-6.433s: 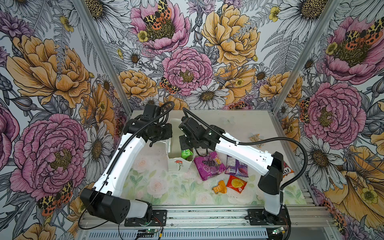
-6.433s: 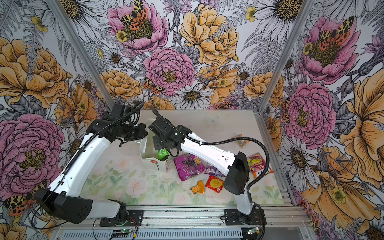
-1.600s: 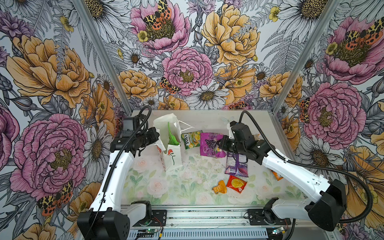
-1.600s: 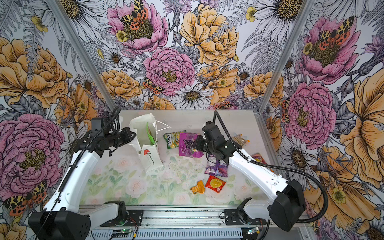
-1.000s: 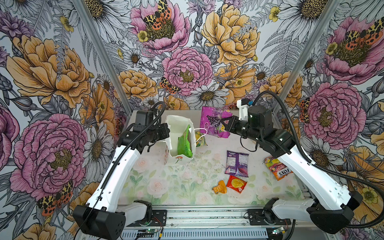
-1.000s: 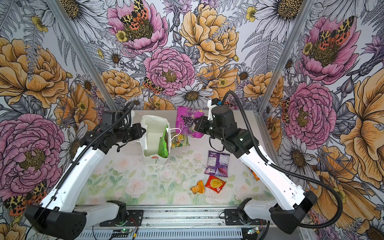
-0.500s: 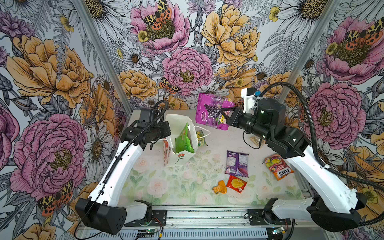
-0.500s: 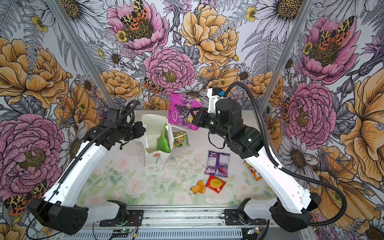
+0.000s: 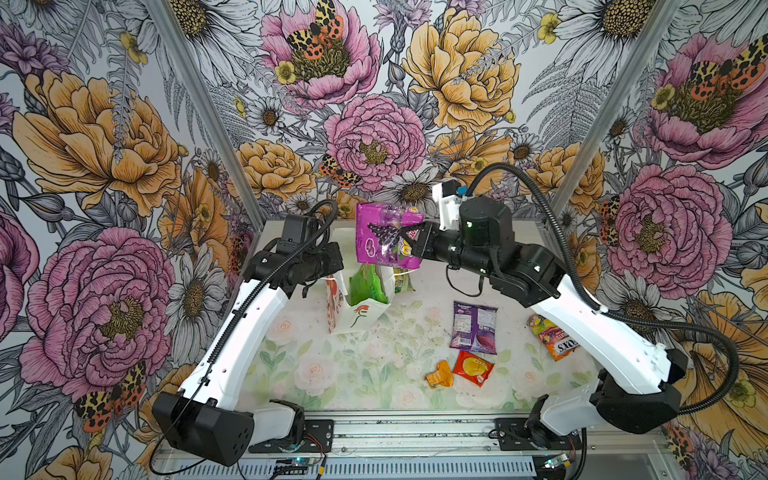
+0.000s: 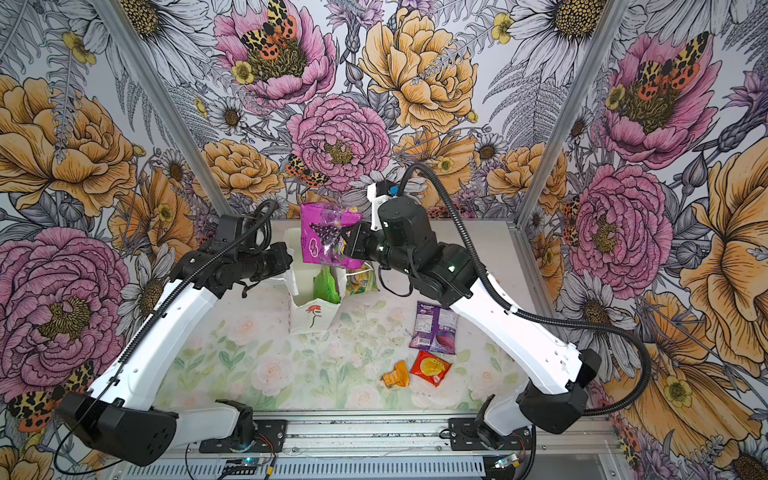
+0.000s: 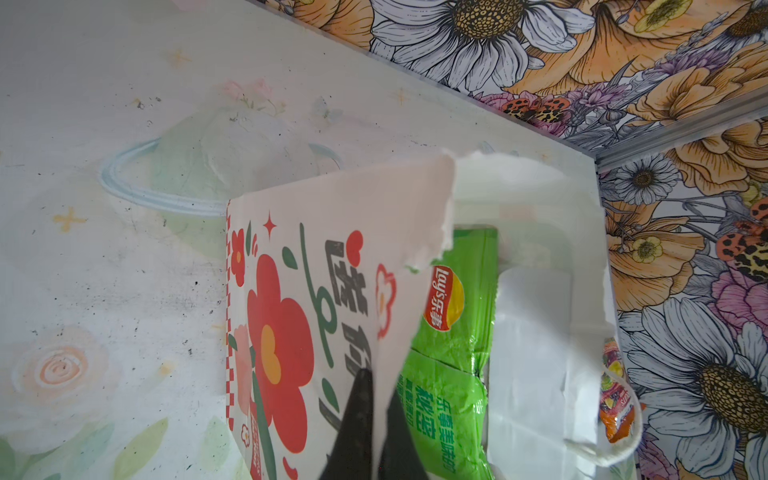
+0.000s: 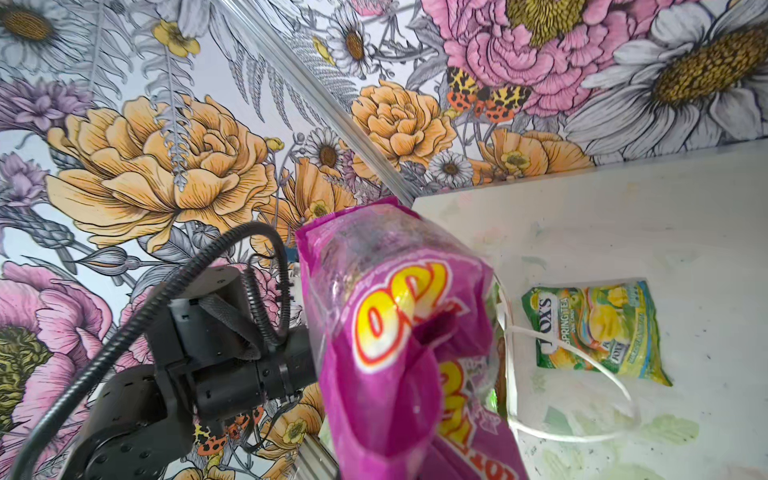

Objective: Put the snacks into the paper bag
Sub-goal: 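Carry the magenta bag over the paper bag and lower it inside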

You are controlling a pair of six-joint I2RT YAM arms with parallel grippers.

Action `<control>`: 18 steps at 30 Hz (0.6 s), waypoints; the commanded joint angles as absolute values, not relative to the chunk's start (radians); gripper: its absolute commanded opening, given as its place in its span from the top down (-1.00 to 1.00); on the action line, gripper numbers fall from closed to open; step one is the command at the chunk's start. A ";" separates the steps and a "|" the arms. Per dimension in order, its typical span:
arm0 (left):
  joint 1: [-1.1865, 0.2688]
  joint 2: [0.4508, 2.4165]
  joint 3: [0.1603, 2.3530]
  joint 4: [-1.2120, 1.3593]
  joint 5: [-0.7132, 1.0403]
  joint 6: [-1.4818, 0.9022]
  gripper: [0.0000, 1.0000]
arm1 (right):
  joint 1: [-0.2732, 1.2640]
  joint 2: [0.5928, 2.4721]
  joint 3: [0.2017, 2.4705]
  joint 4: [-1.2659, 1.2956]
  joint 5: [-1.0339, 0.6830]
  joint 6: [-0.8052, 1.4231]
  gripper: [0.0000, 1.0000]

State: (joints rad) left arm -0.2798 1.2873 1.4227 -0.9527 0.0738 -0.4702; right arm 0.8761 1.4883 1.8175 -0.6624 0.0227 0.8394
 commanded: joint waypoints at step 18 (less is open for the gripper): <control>-0.318 1.289 1.473 -0.937 0.078 -0.483 1.00 | 0.915 1.701 1.903 -0.668 0.035 0.916 1.00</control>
